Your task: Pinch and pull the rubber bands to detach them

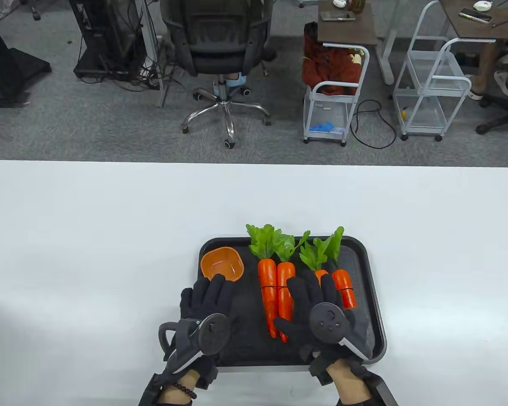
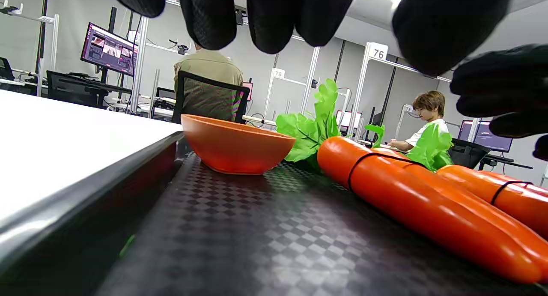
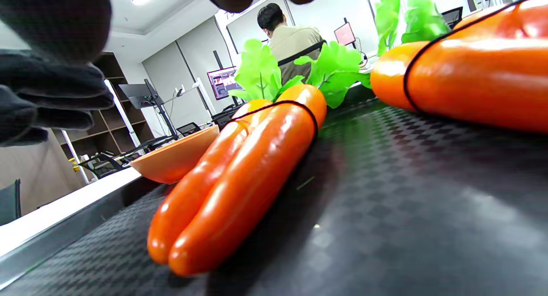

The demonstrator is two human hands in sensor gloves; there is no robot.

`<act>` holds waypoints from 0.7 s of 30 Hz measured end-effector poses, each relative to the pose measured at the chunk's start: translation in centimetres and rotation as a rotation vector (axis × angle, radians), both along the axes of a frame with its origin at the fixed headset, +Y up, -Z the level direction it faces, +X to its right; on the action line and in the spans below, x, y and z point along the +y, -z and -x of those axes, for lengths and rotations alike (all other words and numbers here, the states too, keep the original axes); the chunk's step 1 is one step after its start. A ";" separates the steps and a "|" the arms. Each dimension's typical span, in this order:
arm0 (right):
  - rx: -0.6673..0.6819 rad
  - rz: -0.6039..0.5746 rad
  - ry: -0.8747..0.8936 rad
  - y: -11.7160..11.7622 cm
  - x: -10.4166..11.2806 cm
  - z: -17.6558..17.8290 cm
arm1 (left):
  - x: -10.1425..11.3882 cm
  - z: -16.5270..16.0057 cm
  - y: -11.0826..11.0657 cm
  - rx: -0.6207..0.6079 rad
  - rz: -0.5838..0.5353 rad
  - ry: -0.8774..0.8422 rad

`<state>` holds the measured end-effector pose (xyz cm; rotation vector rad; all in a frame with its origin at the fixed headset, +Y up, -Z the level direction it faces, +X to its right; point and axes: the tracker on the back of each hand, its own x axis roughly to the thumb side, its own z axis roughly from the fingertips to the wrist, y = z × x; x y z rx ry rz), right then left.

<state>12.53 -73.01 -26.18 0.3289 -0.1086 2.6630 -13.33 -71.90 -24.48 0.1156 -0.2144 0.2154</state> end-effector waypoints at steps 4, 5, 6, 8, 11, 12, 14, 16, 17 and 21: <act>-0.001 0.014 0.008 0.1 0.0 -0.1 | 0.0 0.0 0.0 0.002 -0.001 -0.004; -0.006 0.016 0.017 0.1 0.0 -0.1 | 0.0 0.0 0.0 0.003 -0.001 -0.004; -0.008 0.016 0.019 0.1 0.0 -0.1 | 0.0 0.1 0.1 0.004 0.000 -0.004; -0.008 0.019 0.018 0.2 0.1 0.0 | 0.0 0.1 0.1 0.004 0.005 -0.006; -0.014 0.014 0.002 0.3 0.2 0.2 | 0.0 0.2 0.1 0.004 0.009 -0.009; -0.016 0.017 -0.006 0.3 0.3 0.3 | 0.0 0.2 0.1 0.005 0.009 -0.011; -0.020 0.021 -0.012 0.4 0.5 0.7 | 0.0 0.3 0.1 0.004 0.015 -0.020; -0.031 0.019 -0.029 0.5 0.7 1.1 | 0.1 0.4 0.1 0.004 0.014 -0.022; -0.034 0.028 -0.047 0.6 0.8 1.3 | 0.1 0.4 0.0 0.003 0.012 -0.024; -0.061 0.061 -0.098 1.3 1.3 2.0 | 0.3 0.5 0.0 0.001 0.007 -0.041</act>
